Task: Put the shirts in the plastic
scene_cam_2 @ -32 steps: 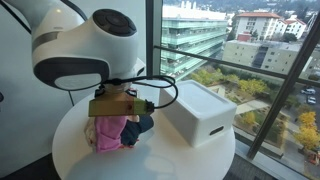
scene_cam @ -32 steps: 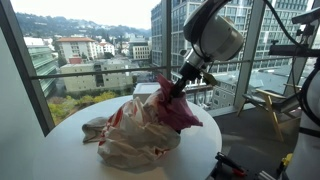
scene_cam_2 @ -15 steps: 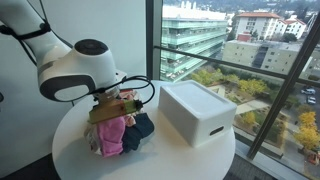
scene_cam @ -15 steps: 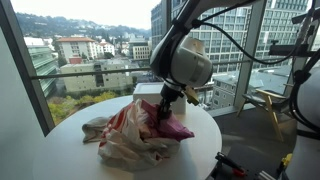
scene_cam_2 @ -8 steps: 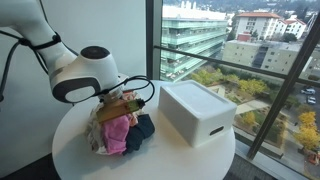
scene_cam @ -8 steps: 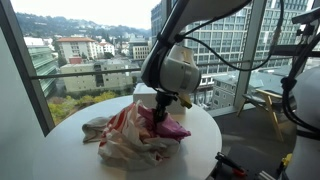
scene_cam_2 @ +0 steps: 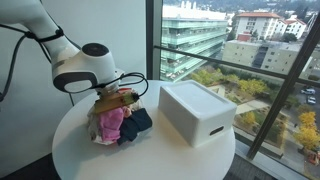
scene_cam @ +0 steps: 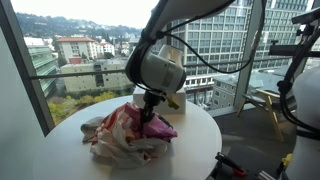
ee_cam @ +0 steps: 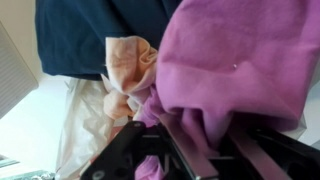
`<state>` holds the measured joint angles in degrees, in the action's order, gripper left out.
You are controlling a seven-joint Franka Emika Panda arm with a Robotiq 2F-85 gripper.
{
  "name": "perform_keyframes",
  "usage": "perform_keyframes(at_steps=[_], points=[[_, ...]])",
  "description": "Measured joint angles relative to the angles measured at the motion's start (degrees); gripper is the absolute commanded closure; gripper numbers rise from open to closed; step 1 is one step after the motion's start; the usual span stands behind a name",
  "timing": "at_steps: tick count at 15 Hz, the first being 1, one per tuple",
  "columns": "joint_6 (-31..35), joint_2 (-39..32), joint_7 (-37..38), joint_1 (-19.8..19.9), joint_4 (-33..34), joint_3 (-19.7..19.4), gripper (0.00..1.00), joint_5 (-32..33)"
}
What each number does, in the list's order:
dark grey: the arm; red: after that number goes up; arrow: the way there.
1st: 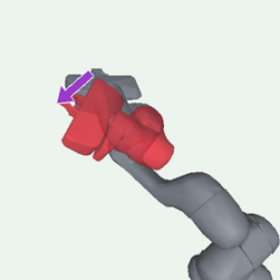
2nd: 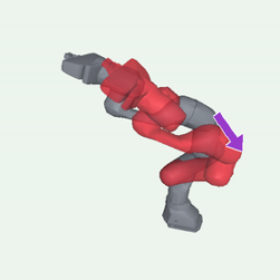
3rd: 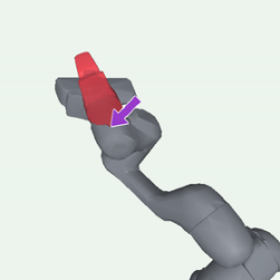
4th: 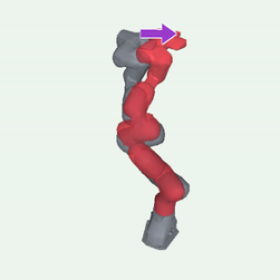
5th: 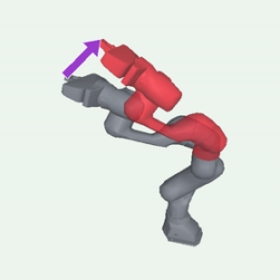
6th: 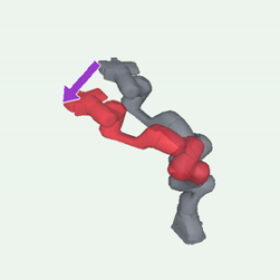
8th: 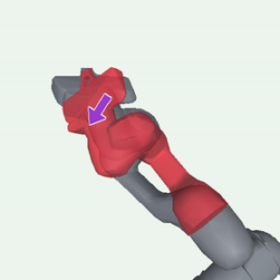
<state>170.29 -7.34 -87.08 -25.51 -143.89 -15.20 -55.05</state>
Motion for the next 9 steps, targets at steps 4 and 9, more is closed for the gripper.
perform_keyframes(at_steps=[4, 9], points=[[-1.2, 1.0, -9.7, 0.1, 2.1, 2.5, 0.95, -10.3], [-3.2, -2.4, -25.5, 0.1, 5.3, 3.3, 0.95, -23.4]])
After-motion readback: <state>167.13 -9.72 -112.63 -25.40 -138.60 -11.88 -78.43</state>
